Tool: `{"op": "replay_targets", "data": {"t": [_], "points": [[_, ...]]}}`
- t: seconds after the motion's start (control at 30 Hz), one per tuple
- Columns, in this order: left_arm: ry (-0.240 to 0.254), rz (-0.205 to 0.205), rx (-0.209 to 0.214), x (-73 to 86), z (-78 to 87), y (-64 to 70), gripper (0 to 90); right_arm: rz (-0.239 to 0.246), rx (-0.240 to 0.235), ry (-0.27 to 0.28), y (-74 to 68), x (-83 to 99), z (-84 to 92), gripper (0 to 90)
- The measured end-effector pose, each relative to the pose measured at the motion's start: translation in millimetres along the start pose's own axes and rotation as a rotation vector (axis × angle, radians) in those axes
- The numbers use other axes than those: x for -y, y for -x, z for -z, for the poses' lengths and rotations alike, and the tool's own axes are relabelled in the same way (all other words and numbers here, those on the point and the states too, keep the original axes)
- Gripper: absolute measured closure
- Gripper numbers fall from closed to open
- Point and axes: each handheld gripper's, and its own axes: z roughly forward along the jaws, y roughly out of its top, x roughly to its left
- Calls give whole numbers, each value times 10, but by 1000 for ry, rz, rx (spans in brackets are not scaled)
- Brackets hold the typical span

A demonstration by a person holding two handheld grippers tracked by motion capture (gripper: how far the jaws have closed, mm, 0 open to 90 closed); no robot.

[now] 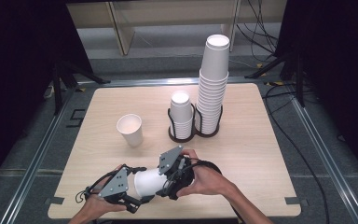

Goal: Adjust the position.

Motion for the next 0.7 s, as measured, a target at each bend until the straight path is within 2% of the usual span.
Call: {"op": "replay_targets", "data": {"t": [0.13,0.17,0.2,0.3,0.47,0.5,0.53,0.63,0.67,0.7], "points": [[6,-1,7,0,-3,5,120,-6,-10,0,-4,7,-18,207],[1,-8,8,-2,-3,1,120,16,-11,4,18,15,-43,207],[4,-5,11,-1,-8,4,120,10,-3,-1,13,16,-50,209],[4,-1,16,11,-9,7,119,3,-24,-4,-3,18,-54,217],[14,36,42,34,-15,-20,99,2,-36,5,4,36,-56,222],[32,52,47,41,-22,-23,96,2,-39,9,2,35,-54,223],[35,61,44,44,-17,-24,87,21,-19,13,8,34,-46,222],[78,93,53,57,-15,-38,80,11,-22,29,-9,24,-10,225],[63,78,55,56,7,-57,80,12,-20,36,-5,25,-2,225],[77,88,51,57,6,-58,79,7,-20,42,-2,25,7,226]]}}
